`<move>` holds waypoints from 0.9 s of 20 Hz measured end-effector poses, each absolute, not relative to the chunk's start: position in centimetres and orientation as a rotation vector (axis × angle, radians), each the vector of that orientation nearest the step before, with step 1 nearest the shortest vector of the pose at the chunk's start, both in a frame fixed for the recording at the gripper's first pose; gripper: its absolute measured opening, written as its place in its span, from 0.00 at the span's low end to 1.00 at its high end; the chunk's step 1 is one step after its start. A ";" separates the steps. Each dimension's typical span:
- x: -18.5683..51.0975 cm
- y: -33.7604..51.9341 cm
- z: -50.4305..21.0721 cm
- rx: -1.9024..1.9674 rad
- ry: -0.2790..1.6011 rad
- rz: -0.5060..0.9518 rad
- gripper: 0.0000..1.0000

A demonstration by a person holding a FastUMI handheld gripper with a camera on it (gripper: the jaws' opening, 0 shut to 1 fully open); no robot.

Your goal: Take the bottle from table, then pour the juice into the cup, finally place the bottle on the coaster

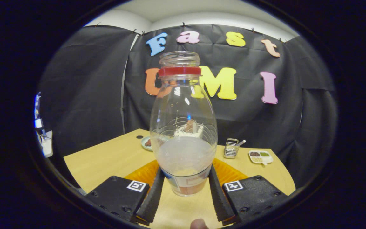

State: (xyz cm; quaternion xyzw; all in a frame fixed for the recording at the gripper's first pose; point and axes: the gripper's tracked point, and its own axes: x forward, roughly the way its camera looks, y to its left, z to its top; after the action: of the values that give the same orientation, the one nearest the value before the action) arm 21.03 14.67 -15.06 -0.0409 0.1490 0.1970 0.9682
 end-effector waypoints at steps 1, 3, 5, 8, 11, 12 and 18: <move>21.8 15.0 -15.7 -0.084 0.311 0.401 0.75; 23.3 15.6 -17.2 -0.083 0.328 0.410 0.74; 24.8 16.1 -19.0 -0.082 0.350 0.412 0.74; 26.7 16.8 -22.1 -0.096 0.384 0.400 0.75; 27.8 18.0 -25.3 -0.107 0.419 0.403 0.75; 28.0 18.3 -26.2 -0.102 0.431 0.404 0.75; 29.2 18.3 -30.1 -0.065 0.487 0.371 0.76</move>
State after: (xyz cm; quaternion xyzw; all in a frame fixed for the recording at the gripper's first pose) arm 29.22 18.33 -30.15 -0.0319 0.2394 0.1827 0.9530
